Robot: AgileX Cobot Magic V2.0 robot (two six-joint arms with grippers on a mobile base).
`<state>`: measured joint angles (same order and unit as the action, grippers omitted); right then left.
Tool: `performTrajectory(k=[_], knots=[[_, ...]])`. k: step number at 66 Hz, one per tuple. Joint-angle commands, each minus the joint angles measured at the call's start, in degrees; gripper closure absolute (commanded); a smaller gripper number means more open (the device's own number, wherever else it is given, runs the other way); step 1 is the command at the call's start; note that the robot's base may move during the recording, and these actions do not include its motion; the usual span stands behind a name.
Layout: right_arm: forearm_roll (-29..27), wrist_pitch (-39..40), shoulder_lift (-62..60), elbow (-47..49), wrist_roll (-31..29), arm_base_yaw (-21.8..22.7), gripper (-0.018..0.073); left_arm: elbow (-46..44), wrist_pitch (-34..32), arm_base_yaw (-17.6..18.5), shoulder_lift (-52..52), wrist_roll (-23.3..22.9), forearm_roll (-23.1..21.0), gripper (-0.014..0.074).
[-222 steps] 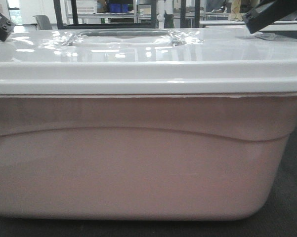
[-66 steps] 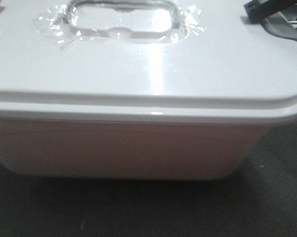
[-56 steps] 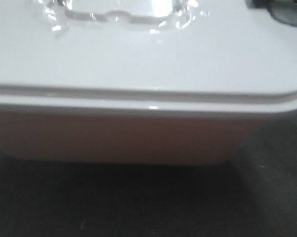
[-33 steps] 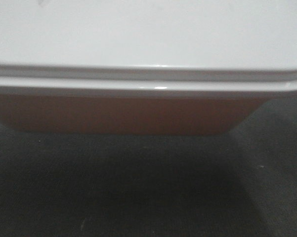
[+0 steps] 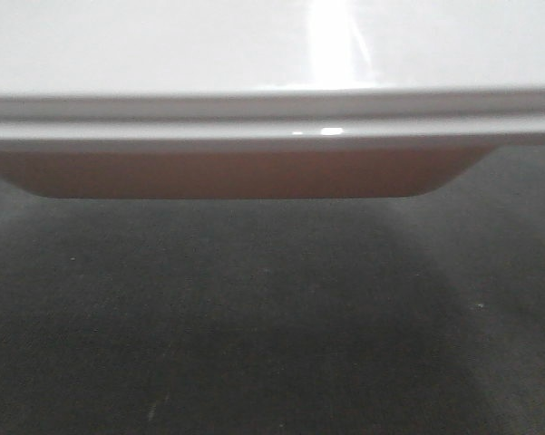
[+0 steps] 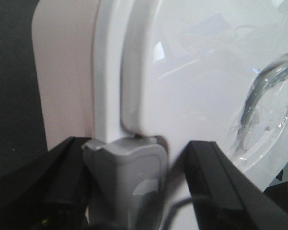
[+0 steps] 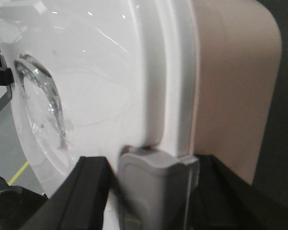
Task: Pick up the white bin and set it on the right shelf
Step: 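Lift the bin off the table with both grippers, then hold the bin raised with both grippers while the base turns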
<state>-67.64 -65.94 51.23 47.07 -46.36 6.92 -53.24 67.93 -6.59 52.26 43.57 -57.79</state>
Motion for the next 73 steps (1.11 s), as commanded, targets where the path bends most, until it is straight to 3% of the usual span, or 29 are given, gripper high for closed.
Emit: performTrajectory(k=[1, 20, 35, 73], knots=[[-8.86, -9.85, -1.08, 1.51, -0.96, -0.38, 0.0137, -1.60, 7.45, 0.68, -1.28, 0.35, -8.38, 0.0312], [-9.01, -9.29, -1.08, 1.51, -0.96, -0.38, 0.0137, -1.60, 7.45, 0.68, -1.57, 0.35, -8.38, 0.0314], [-13.44, -7.94, -1.08, 1.51, -0.78, -0.38, 0.0137, -1.60, 7.45, 0.68, -1.57, 0.35, -8.38, 0.0314], [-13.42, -6.82, -1.08, 1.51, -0.78, -0.38, 0.0137, -1.60, 7.35, 0.68, -1.57, 0.35, -8.38, 0.0314]])
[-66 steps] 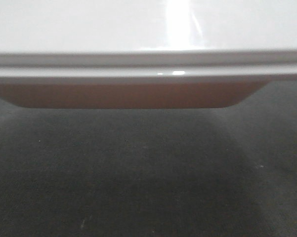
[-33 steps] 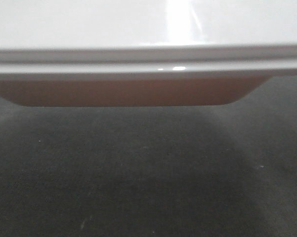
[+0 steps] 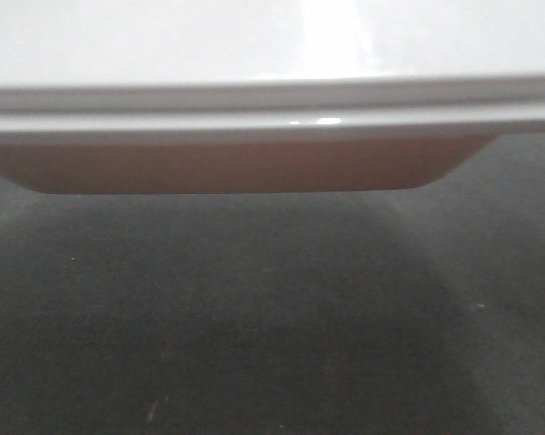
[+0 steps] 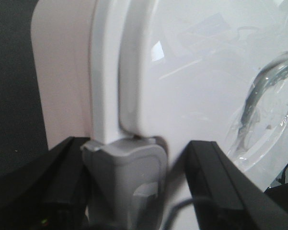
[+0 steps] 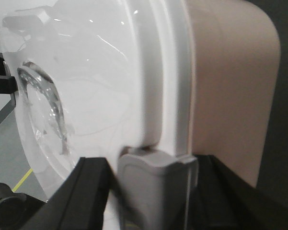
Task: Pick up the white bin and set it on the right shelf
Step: 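Hold the bin raised with both grippers while the base turns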
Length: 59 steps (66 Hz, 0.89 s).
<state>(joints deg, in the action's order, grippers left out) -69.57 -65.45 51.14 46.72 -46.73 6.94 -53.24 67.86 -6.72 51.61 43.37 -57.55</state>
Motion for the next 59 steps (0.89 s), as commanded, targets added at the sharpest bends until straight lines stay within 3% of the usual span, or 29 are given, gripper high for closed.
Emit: performTrajectory(k=[1, 59], knots=[[-11.49, -7.31, -0.99, 1.85, -0.42, -0.41, 0.0137, -1.60, 7.42, 0.81, -0.92, 0.55, -8.61, 0.0314], [-11.49, -7.31, -0.99, 1.85, -0.42, -0.41, 0.0137, -1.60, 7.42, 0.81, -0.92, 0.55, -8.61, 0.0314]])
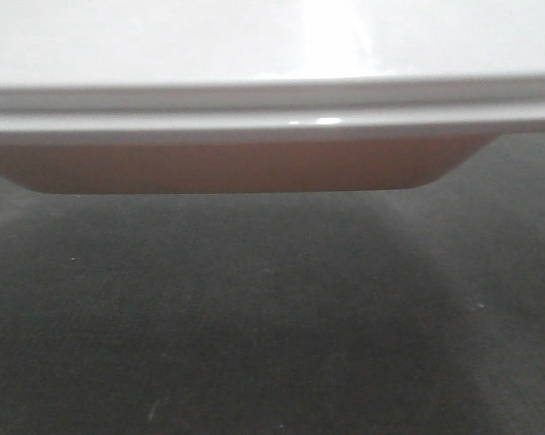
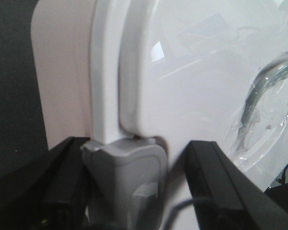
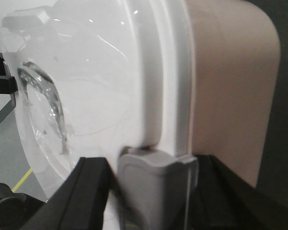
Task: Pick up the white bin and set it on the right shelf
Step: 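Hold the bin raised with both grippers while the base turns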
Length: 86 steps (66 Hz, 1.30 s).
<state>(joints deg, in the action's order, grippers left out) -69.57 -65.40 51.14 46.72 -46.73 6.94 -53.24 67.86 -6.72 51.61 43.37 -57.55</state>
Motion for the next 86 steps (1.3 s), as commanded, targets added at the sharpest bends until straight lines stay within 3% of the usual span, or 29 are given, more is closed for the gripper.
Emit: performTrajectory(k=[1, 86], knots=[[-11.49, -7.36, -0.99, 1.85, -0.42, -0.41, 0.0137, -1.60, 7.42, 0.81, -0.92, 0.55, -8.61, 0.0314], [-11.49, -7.24, -0.99, 1.85, -0.42, -0.41, 0.0137, -1.60, 7.31, 0.81, -0.92, 0.55, -8.61, 0.0314]])
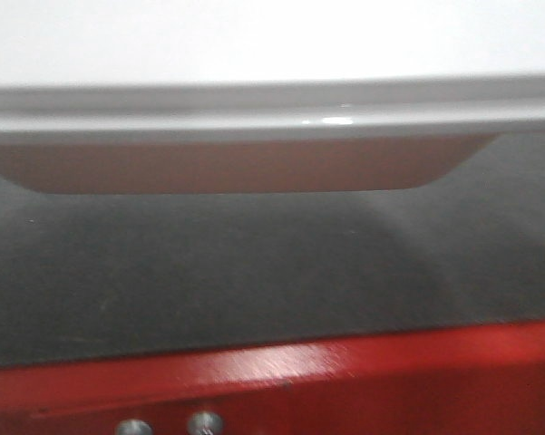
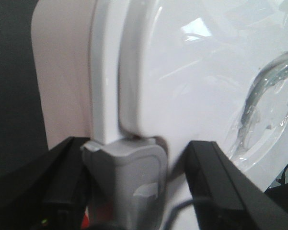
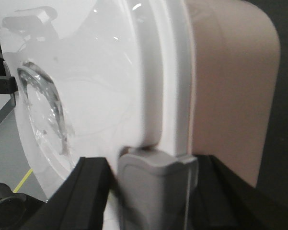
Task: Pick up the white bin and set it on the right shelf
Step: 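Hold the bin raised with both grippers while the base turns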
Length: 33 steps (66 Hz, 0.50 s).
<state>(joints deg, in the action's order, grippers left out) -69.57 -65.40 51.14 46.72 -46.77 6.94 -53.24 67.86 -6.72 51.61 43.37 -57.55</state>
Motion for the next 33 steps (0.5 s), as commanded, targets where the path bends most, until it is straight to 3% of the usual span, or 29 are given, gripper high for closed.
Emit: performTrajectory(k=[1, 33], knots=[[-11.49, -7.24, -0.99, 1.85, -0.38, -0.41, 0.0137, -1.60, 7.31, 0.81, -0.92, 0.55, -8.61, 0.0314], [-11.49, -7.11, -0.85, 1.85, -0.38, -0.41, 0.0137, -1.60, 7.31, 0.81, -3.13, 0.55, -8.61, 0.0314]])
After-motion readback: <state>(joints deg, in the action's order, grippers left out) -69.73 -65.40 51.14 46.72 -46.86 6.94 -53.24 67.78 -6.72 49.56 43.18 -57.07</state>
